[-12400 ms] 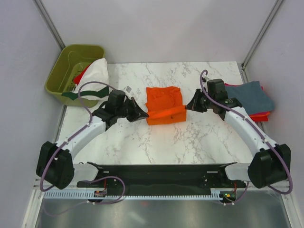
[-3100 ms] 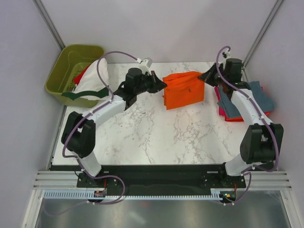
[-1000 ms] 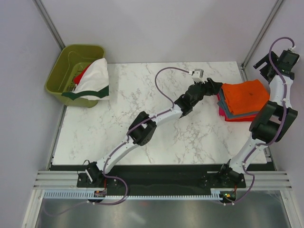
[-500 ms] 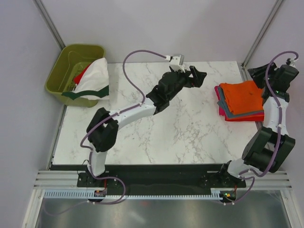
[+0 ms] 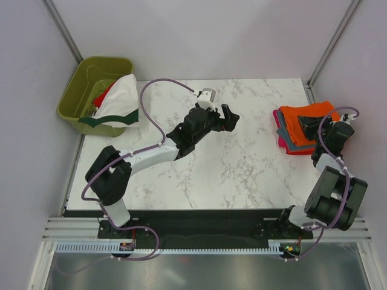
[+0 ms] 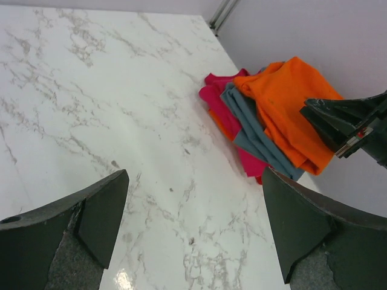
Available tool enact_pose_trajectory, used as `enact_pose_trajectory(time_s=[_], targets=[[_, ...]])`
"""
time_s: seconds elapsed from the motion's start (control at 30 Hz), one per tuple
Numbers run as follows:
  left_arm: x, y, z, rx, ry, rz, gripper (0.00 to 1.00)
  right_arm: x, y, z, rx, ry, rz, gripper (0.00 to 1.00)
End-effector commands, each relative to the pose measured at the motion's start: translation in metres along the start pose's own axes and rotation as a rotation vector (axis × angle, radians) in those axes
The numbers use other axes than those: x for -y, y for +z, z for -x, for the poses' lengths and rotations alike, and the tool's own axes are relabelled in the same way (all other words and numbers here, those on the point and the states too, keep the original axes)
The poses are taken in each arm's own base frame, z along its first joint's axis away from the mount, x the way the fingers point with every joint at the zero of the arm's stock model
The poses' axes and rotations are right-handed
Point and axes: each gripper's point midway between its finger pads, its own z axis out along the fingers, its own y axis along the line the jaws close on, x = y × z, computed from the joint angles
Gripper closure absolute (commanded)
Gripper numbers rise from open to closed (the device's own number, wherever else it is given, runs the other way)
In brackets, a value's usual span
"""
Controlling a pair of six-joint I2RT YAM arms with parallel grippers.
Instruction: Fold and stack the t-shirts
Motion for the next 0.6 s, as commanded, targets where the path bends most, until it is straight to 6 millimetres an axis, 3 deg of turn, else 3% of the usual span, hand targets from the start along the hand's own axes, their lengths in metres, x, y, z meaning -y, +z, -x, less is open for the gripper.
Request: enact_pose_trajectory(time_s=[0.0,0.13,0.23,0.33,0.4,0.57], targets=[[0.004,-0.012,0.020,0.038,-0.010,-0.017,0.02,-0.005,-0.004,0.003,0.060,0.002,0.140,0.69],[0.001,-0.014,0.014,0.020,-0.017,-0.021,0.02,0.026,0.000,0.000,0.070,0.087,0.172,0.72],[0.000,-0.015,0.014,0.019,-0.014,-0.020,0.02,0.029,0.002,0.003,0.062,0.071,0.166,0.72],[0.004,-0.015,0.018,0.024,-0.015,-0.030,0.02,0.014,-0.001,0.014,0.066,0.042,0.153,0.71],[0.006,-0.015,0.018,0.017,-0.015,-0.036,0.02,-0.010,-0.005,0.029,0.092,-0.001,0.187,0.69],[0.013,-0.014,0.024,0.017,-0.019,-0.060,0.03,-0.048,-0.007,0.066,0.137,-0.010,0.254,0.68]])
